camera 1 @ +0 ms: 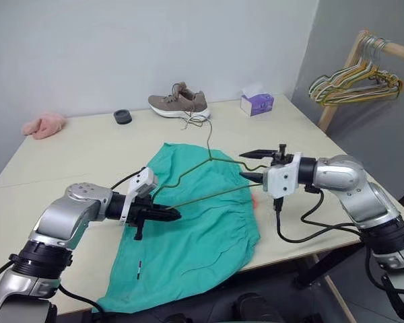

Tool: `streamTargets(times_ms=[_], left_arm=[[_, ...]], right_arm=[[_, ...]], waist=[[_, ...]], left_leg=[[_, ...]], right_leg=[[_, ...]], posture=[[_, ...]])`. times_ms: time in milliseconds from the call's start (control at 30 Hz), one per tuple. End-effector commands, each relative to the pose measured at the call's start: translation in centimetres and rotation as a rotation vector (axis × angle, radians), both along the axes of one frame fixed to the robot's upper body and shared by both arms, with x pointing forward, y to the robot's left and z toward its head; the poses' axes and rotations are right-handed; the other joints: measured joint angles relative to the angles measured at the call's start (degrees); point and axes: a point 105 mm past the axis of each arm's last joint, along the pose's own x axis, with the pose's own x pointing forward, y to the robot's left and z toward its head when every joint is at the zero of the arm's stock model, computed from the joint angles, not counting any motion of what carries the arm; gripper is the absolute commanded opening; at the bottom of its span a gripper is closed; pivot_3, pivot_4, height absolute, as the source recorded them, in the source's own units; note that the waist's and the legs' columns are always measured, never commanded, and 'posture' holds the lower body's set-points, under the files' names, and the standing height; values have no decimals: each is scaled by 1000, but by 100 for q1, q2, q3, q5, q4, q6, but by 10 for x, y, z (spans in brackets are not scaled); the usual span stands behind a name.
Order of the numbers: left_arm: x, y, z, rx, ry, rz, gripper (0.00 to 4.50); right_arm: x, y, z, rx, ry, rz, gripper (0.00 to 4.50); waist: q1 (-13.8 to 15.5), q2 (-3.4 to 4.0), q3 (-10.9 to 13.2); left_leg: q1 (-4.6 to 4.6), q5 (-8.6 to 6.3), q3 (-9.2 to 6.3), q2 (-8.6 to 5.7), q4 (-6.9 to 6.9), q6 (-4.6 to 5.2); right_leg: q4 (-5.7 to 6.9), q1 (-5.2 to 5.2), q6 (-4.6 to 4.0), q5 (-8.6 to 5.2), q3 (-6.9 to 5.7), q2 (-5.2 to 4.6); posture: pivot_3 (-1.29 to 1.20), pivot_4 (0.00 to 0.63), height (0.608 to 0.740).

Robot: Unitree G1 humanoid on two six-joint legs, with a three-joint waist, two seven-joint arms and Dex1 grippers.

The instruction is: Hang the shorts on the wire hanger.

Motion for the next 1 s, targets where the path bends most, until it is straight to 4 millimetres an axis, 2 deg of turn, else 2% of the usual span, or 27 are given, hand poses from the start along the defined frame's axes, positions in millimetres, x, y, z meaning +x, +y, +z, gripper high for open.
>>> streamTargets(times_ms=[33, 100, 233, 533, 667, 967, 1000], left_arm=[[9, 3, 10, 31, -122, 4, 0], [12, 4, 11, 76, -196, -30, 0], [13, 3, 15, 154, -312, -111, 0], [11, -7, 24, 197, -414, -192, 0], [9, -6, 22, 212, -422, -203, 0], [5, -3, 15, 227, -433, -214, 0], [5, -3, 15, 226, -434, -214, 0]], right_arm=[[-5, -12, 20, 144, 191, -72, 3889], [-12, -20, 15, 150, 364, -116, 4462], [-15, -29, 1, 113, 545, -228, 4462], [-33, -13, -43, -105, 789, -183, 4462], [-31, -10, -51, -115, 843, -202, 3527], [-33, -8, -54, -90, 928, -229, 255], [-33, -9, -55, -90, 933, -233, 16]], waist=[[3, 0, 0], [7, 1, 0], [11, 1, 0], [-6, 2, 1], [2, 1, 1], [40, 1, 2], [42, 2, 2]], left_leg=[[0, 0, 0, 0, 0, 0], [1, 0, -1, 0, 0, 0], [0, 0, -2, 0, -2, 0], [-5, 0, 6, 1, -5, 0], [-6, 0, 6, 1, -4, 0], [-6, 0, 3, 1, -3, 0], [-6, 0, 3, 1, -3, 0]], right_leg=[[0, 0, 0, 0, 1, 0], [1, -1, 0, 0, 0, -1], [0, -4, 0, 0, 0, -1], [-1, -13, 0, -3, 0, -1], [-2, -13, 1, -3, 0, -2], [-1, -13, 1, -3, -3, -2], [-1, -13, 1, -3, -2, -2]], posture=[[-244, 0, 740], [-251, 0, 740], [-253, 0, 740], [-235, 0, 740], [-221, 0, 740], [-219, 0, 740], [-223, 0, 740]])
